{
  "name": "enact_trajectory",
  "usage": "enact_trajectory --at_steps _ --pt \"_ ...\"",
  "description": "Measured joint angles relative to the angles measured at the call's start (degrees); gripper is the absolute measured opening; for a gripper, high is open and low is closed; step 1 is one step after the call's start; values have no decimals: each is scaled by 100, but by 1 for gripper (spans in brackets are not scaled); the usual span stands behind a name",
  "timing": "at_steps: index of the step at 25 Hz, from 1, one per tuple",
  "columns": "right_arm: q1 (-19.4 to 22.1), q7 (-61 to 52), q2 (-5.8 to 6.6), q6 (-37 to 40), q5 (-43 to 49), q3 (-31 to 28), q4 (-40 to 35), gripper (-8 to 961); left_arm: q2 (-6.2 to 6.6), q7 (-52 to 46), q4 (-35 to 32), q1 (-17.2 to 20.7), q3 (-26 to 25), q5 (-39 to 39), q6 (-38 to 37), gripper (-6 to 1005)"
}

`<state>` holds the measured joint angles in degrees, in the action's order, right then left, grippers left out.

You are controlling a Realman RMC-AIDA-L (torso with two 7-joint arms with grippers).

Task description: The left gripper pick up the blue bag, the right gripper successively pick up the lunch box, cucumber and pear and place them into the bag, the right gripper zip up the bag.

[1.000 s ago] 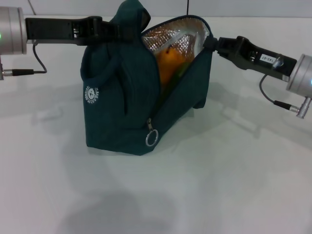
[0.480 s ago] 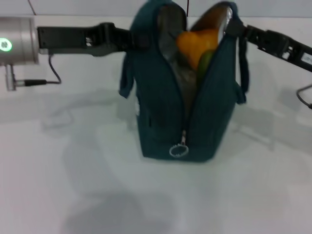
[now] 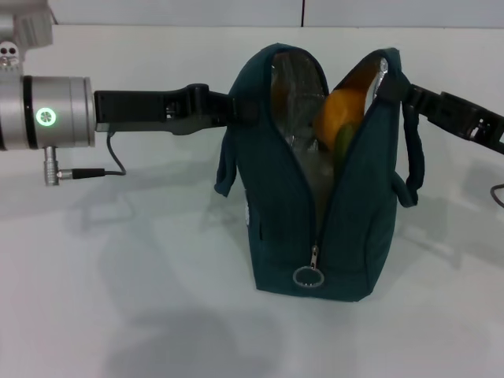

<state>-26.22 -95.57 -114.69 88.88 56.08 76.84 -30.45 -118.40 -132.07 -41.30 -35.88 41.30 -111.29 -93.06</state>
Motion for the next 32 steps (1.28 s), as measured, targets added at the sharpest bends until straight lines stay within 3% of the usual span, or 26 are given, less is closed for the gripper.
enact_trajectory --at_steps 21,27,32 --pt "265 742 142 53 160 -64 -53 189 50 40 17 135 81 -153 -267 101" --pt "477 1125 157 308 196 -244 -56 391 55 40 17 198 80 -152 -290 102" --pt "790 1883 181 998 214 -515 -48 588 62 35 17 256 78 -93 -305 103"
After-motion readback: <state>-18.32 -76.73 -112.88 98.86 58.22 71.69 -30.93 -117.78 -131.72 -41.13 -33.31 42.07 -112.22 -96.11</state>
